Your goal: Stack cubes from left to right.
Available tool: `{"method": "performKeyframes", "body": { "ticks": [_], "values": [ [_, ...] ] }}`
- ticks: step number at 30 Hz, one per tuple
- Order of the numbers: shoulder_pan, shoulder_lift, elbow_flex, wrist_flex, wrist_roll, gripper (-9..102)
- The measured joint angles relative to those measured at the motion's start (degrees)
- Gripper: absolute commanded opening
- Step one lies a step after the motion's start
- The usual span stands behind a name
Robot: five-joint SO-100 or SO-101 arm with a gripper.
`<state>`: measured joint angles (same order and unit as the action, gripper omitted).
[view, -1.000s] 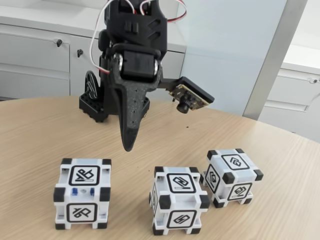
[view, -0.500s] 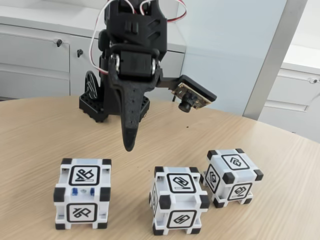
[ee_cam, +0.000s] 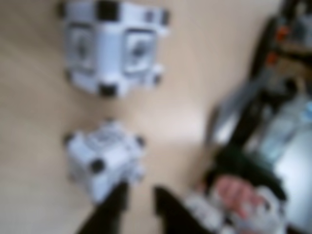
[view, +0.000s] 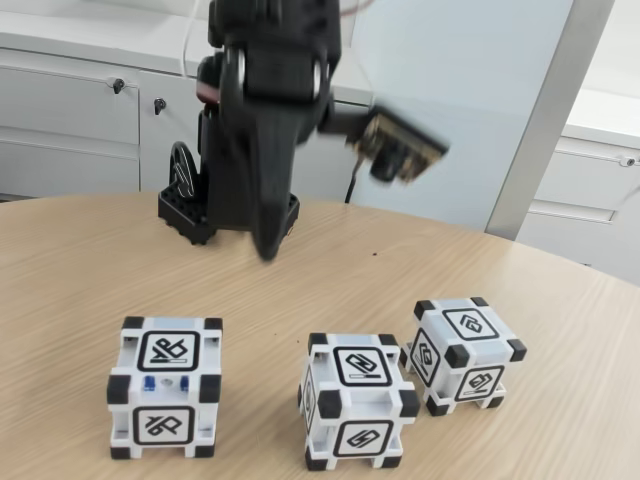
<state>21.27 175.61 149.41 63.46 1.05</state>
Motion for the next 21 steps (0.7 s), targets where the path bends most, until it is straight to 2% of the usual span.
{"method": "performKeyframes", "body": {
  "ticks": [8,12,16,21],
  "values": [
    [-0.44,-28.39,-21.18,0.00,1.85,8],
    [-5.01,-43.24,-34.89,1.32,0.88,12],
    [-8.96,-49.39,-46.67,8.88,-1.85,20],
    [-20.39,-50.36,-58.80,20.83,-4.13,28]
  ]
}}
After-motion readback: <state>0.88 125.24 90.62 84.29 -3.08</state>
